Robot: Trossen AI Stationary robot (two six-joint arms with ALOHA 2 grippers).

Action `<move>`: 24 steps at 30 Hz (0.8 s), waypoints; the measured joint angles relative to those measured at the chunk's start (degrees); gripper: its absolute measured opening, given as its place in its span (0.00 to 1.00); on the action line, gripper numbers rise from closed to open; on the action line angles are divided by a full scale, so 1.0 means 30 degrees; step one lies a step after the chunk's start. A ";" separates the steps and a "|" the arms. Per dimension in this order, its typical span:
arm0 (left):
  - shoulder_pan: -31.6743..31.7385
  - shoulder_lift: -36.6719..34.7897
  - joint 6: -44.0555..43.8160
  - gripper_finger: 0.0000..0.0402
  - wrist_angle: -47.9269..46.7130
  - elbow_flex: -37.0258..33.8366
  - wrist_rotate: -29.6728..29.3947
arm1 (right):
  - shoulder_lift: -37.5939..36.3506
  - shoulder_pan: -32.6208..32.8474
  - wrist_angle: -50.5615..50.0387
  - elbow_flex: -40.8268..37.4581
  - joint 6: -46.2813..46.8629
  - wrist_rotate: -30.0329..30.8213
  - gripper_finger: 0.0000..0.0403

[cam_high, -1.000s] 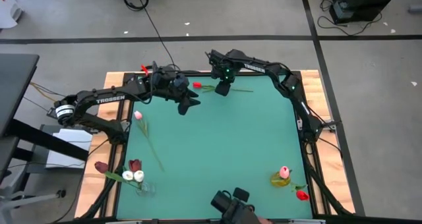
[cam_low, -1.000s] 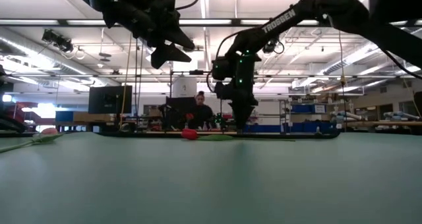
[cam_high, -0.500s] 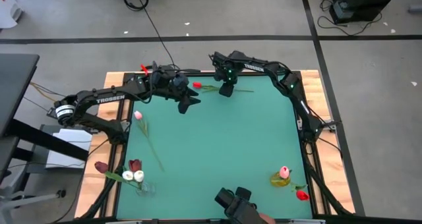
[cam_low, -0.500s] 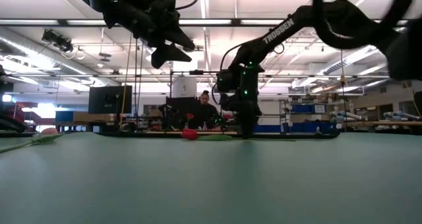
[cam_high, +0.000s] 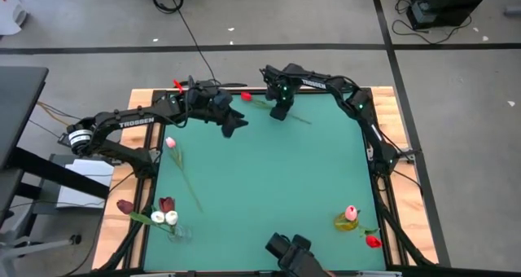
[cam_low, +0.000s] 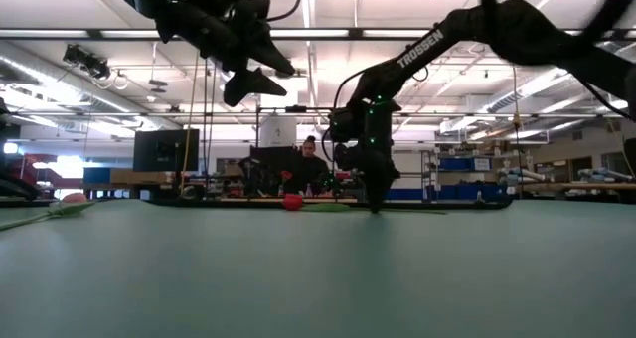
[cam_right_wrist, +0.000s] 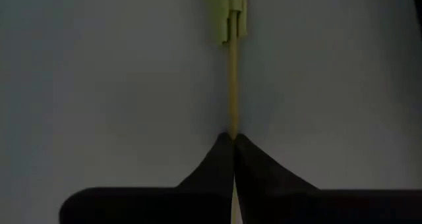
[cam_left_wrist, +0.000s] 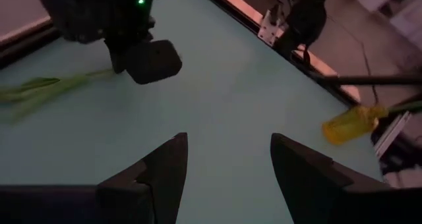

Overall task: Sort flowers into vase by color
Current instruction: Put the red flower into the yellow vase

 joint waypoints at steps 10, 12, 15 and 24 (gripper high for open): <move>0.0224 0.0007 -0.1533 0.55 -0.0871 -0.0005 -0.1859 | -0.3528 0.0025 0.2647 0.0486 0.5551 -0.3617 0.01; 0.0502 0.0007 -0.1654 0.55 -0.0702 -0.0007 -0.1999 | -0.4854 0.0135 0.3761 0.0486 0.6657 -0.3628 0.01; 0.0899 0.0007 -0.1508 0.55 0.0245 -0.0007 -0.2050 | -0.6735 0.0321 0.5059 0.0534 0.7328 -0.3369 0.00; 0.1596 0.0180 0.0412 0.55 0.9638 -0.0005 -0.1510 | -1.0109 0.2856 0.6640 0.0522 0.7113 -0.0970 0.00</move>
